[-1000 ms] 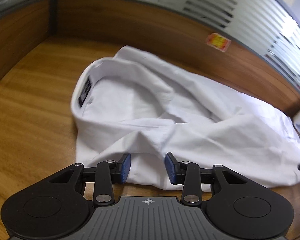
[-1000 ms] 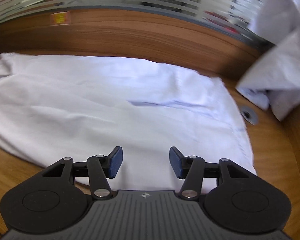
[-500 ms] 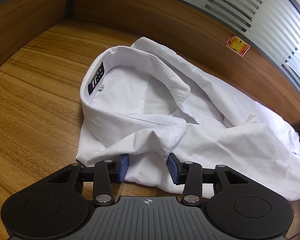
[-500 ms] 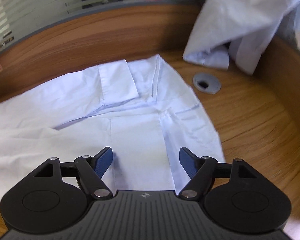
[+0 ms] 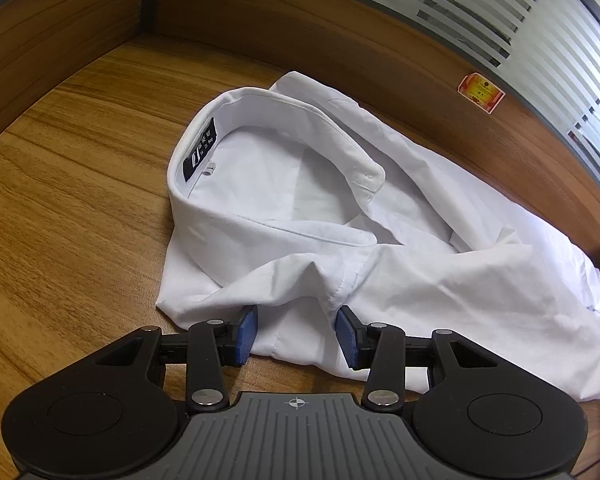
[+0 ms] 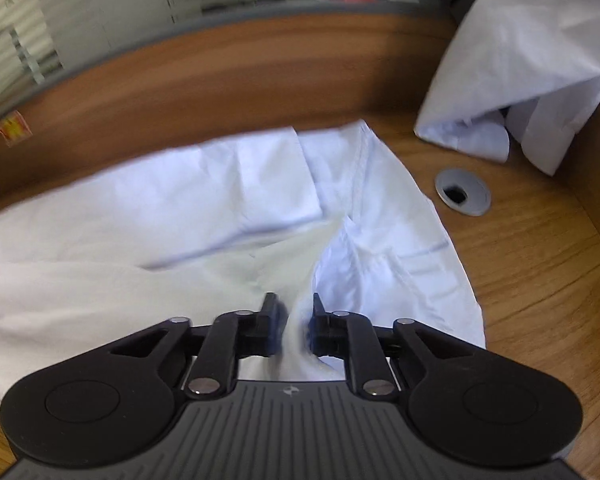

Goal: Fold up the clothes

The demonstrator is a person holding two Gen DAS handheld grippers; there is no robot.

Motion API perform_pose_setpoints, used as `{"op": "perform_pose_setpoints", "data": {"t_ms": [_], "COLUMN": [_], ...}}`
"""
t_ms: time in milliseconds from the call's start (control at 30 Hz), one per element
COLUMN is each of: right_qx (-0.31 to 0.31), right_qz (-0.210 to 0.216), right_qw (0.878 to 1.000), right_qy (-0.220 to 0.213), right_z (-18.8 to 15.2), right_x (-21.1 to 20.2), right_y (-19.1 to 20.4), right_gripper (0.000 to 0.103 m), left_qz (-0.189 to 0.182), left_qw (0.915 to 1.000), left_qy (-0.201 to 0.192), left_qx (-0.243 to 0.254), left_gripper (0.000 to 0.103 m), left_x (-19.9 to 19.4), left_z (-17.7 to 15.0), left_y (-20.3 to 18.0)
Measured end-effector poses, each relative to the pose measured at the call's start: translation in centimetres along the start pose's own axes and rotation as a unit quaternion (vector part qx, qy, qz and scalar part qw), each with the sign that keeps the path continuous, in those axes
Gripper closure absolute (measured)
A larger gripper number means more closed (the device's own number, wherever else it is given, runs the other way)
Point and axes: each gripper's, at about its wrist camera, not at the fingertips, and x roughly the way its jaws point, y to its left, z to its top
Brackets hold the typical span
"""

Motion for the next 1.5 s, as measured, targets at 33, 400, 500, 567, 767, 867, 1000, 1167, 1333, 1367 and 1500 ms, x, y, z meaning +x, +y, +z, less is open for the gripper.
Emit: {"op": "perform_pose_setpoints", "data": {"t_ms": [33,400,500,567,767,867,1000,1167,1333,1367,1500], "right_qx": [-0.006,-0.098,-0.125,-0.14,-0.157,-0.158,-0.137,-0.13,-0.135,-0.137,-0.15], "right_qz": [-0.012,-0.066,-0.032,-0.014,0.016,0.016,0.02,0.022,0.063,0.076,0.13], "right_qw": [1.0,0.991,0.988,0.988,0.987,0.987,0.99,0.991,0.988,0.987,0.979], "right_qy": [0.003,-0.071,-0.079,-0.069,-0.023,-0.005,0.001,-0.017,-0.038,-0.039,-0.04], "right_z": [-0.2,-0.3,-0.8,-1.3,-3.1,-3.8,-4.1,-3.2,-2.4,-2.3,-1.9], "right_x": [0.2,-4.4,-5.4,-4.9,-2.0,-0.6,0.2,-1.4,-2.6,-2.4,-1.5], "right_y": [-0.1,2.1,3.9,5.0,6.6,6.3,5.2,5.5,7.6,8.3,11.1], "right_gripper": [0.073,0.037,0.032,0.032,0.032,0.032,0.024,0.025,0.031,0.033,0.04], "left_qz": [0.001,-0.022,-0.045,-0.056,-0.062,-0.038,-0.053,-0.087,-0.12,-0.127,-0.147], "left_qw": [1.0,0.9976,0.9921,0.9896,0.9881,0.991,0.991,0.9869,0.9813,0.9801,0.9751], "left_qy": [0.001,-0.003,-0.01,-0.008,0.011,0.039,0.031,0.029,0.028,0.027,0.026], "left_qx": [0.0,0.066,0.116,0.132,0.141,0.122,0.119,0.133,0.147,0.15,0.164], "left_gripper": [0.056,0.056,0.056,0.056,0.056,0.057,0.059,0.058,0.058,0.058,0.06], "left_x": [0.0,-3.9,-4.5,-3.6,0.7,3.1,3.5,3.3,3.1,3.0,3.2], "left_z": [0.0,-0.9,-1.3,-1.2,-0.2,0.3,0.6,1.0,1.4,1.5,1.9], "left_y": [0.0,-2.9,-5.1,-6.6,-8.9,-8.1,-8.3,-10.7,-13.1,-13.6,-15.6]}}
